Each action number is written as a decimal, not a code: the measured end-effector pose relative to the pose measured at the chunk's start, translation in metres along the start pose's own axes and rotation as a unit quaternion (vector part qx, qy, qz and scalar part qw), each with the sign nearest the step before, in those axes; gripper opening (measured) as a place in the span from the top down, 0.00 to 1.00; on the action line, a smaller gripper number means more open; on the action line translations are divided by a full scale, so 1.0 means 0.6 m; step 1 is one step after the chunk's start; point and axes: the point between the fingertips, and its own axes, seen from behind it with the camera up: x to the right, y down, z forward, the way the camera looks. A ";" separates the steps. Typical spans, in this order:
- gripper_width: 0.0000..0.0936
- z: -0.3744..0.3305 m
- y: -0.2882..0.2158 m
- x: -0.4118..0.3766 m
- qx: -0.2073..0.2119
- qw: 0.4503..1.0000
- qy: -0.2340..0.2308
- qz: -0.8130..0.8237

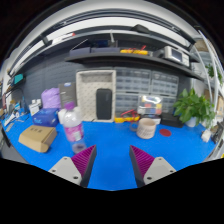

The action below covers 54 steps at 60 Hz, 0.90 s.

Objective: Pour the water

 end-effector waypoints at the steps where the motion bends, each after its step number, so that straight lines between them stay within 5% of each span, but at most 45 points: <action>1: 0.30 0.000 0.013 -0.017 -0.003 1.000 -0.008 -0.001; 13: 0.29 0.039 0.069 -0.160 -0.010 0.997 -0.070 0.014; 36: 0.30 0.193 -0.010 -0.249 0.048 0.994 -0.097 0.014; 54: 0.60 0.228 -0.027 -0.238 0.093 0.992 -0.087 0.006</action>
